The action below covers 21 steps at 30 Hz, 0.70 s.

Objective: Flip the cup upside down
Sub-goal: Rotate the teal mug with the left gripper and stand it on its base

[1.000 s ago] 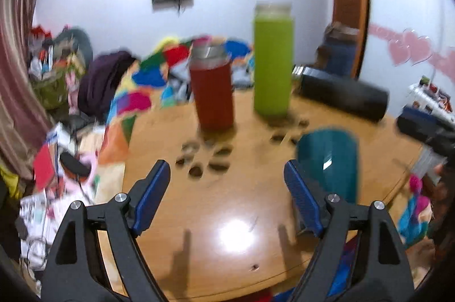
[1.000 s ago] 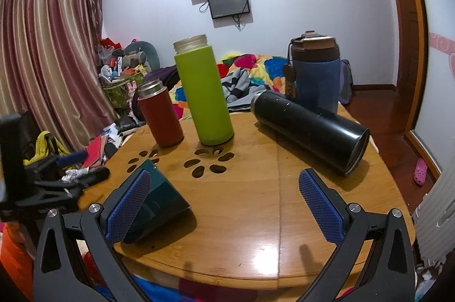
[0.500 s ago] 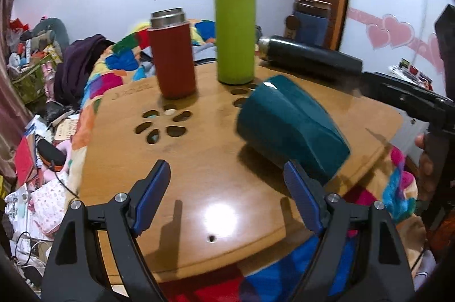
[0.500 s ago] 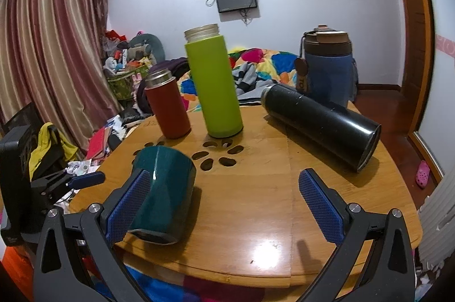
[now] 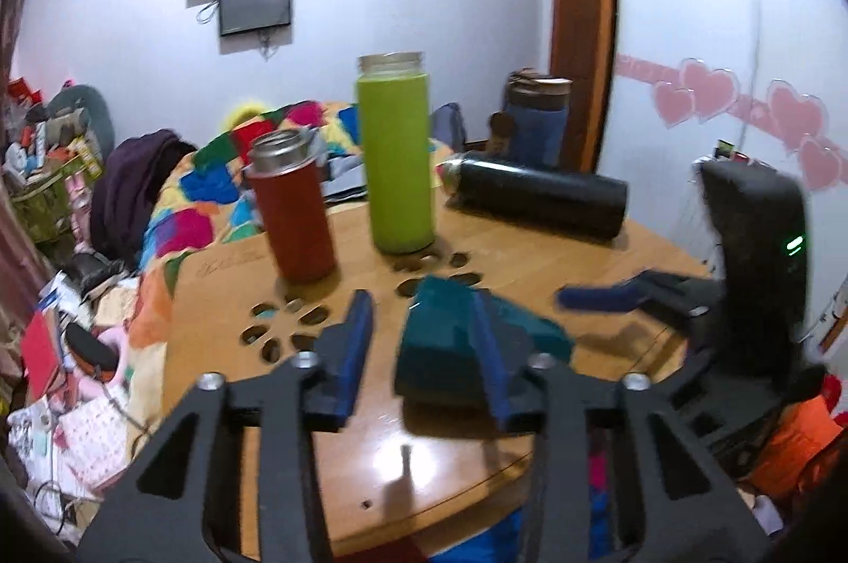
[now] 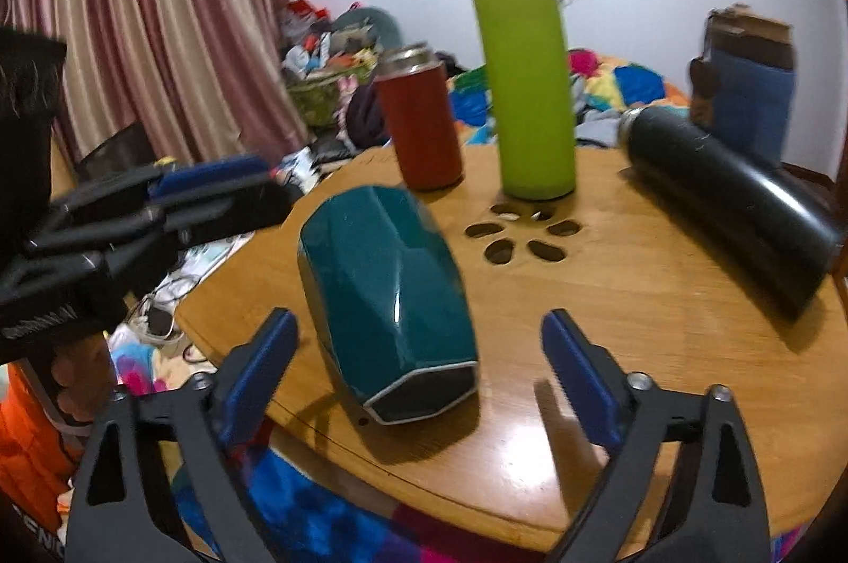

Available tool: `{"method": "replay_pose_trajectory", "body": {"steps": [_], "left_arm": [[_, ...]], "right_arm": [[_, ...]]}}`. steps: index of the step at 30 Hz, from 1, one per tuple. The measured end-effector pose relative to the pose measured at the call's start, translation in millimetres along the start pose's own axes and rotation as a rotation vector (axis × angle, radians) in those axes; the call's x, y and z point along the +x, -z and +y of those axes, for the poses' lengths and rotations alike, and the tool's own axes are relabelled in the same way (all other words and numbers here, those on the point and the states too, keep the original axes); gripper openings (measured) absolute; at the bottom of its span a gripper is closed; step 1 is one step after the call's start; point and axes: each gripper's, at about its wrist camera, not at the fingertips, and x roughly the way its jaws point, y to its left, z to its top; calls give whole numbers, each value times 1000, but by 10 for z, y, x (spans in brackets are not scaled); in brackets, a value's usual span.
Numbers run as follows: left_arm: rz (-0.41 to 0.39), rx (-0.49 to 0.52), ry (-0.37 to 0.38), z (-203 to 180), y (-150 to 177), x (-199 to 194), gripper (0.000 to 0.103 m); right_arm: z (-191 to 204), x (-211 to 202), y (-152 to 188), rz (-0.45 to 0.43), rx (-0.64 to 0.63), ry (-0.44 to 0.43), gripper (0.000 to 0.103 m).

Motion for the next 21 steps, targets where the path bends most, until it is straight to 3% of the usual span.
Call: {"method": "replay_pose_trajectory", "body": {"steps": [6, 9, 21], "left_arm": [[23, 55, 26, -161, -26, 207, 10], [28, 54, 21, -153, 4, 275, 8], [18, 33, 3, -92, -27, 311, 8]], "right_arm": [[-54, 97, 54, 17, 26, -69, 75], [-36, 113, 70, 24, 13, -100, 63], [115, -38, 80, 4, -32, -10, 60]]}}
